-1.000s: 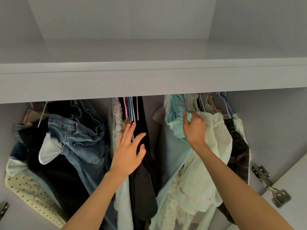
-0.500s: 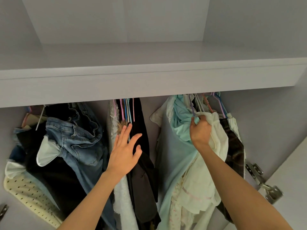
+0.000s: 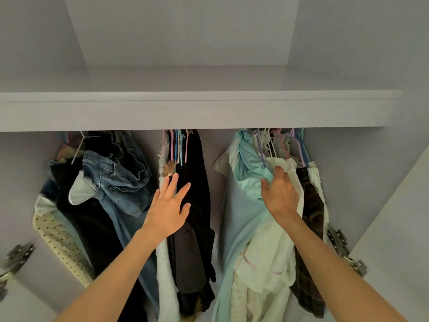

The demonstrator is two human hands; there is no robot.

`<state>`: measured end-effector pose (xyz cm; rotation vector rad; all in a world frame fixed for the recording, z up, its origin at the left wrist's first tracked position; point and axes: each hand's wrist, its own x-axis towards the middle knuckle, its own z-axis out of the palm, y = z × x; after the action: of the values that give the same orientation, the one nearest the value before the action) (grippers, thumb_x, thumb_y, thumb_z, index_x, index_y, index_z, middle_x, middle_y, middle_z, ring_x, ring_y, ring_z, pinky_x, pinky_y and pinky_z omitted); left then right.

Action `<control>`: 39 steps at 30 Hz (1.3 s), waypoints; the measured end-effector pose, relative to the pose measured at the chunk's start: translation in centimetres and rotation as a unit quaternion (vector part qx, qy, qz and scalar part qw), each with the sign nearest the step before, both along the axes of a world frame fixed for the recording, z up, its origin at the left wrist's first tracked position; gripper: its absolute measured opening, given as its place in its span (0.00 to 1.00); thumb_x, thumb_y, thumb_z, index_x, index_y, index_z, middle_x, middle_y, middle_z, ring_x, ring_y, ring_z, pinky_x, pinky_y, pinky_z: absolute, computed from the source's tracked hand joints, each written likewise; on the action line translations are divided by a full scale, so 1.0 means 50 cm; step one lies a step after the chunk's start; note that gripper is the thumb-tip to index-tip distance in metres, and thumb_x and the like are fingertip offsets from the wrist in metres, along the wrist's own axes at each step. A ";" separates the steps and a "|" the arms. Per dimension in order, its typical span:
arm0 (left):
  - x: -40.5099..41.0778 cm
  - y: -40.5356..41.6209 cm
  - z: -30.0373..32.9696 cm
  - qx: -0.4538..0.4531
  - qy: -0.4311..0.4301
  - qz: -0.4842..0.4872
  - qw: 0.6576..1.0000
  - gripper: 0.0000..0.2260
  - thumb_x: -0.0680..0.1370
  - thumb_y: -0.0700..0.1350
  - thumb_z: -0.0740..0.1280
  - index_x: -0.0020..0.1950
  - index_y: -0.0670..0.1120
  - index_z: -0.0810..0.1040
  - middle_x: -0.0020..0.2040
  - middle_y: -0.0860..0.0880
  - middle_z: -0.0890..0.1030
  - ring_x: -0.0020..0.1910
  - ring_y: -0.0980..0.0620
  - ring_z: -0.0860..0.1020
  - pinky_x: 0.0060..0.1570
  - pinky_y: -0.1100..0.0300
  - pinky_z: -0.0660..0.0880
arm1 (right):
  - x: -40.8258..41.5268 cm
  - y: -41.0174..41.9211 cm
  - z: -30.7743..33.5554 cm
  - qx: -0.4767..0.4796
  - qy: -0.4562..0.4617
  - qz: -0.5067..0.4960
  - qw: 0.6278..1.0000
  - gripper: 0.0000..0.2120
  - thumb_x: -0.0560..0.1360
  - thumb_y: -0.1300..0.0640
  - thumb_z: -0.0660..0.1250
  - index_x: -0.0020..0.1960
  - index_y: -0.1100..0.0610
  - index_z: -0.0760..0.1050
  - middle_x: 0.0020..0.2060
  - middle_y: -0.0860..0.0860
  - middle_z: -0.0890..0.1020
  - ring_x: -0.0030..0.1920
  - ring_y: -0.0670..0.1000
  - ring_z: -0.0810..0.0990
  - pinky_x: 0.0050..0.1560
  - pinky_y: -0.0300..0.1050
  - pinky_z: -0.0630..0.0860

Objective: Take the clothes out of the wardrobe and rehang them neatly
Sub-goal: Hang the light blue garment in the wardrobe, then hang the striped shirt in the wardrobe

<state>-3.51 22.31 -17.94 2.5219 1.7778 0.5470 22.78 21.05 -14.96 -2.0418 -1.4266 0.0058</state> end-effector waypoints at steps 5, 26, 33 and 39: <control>-0.010 -0.126 -0.057 0.047 -0.044 0.016 0.998 0.25 0.80 0.47 0.59 0.76 0.51 0.54 0.76 0.47 0.44 0.73 0.50 0.36 0.70 0.51 0.42 | -0.011 -0.067 -0.039 0.075 -0.118 0.085 0.987 0.25 0.72 0.57 0.70 0.65 0.65 0.69 0.62 0.63 0.74 0.61 0.64 0.74 0.55 0.60 0.71; -0.306 -0.928 -0.231 -0.040 -0.143 0.485 0.862 0.25 0.80 0.50 0.60 0.75 0.52 0.56 0.77 0.46 0.51 0.75 0.43 0.44 0.72 0.44 0.47 | -0.586 -0.557 -0.196 -0.051 -0.183 0.656 0.730 0.30 0.80 0.43 0.51 0.76 0.55 0.49 0.75 0.54 0.55 0.75 0.52 0.52 0.73 0.51 0.50; -0.232 -1.321 -0.301 -0.104 -0.178 0.638 0.742 0.24 0.77 0.53 0.59 0.73 0.51 0.63 0.75 0.44 0.59 0.74 0.40 0.53 0.69 0.43 0.54 | -0.686 -0.894 -0.276 -0.073 -0.160 0.804 0.568 0.30 0.79 0.46 0.56 0.76 0.52 0.48 0.76 0.51 0.52 0.76 0.50 0.48 0.72 0.45 0.41; -0.103 -1.626 -0.327 -0.104 -0.210 0.778 0.582 0.35 0.70 0.62 0.40 0.74 0.52 0.58 0.77 0.48 0.52 0.76 0.45 0.46 0.72 0.48 0.48 | -0.726 -1.202 -0.324 -0.085 -0.142 0.902 0.400 0.29 0.78 0.49 0.61 0.75 0.56 0.56 0.73 0.55 0.61 0.75 0.54 0.56 0.72 0.46 0.45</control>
<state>-8.67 -58.97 -34.27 -0.0302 2.9326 0.6469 -13.52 -39.07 -31.17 0.4801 -3.0566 0.7158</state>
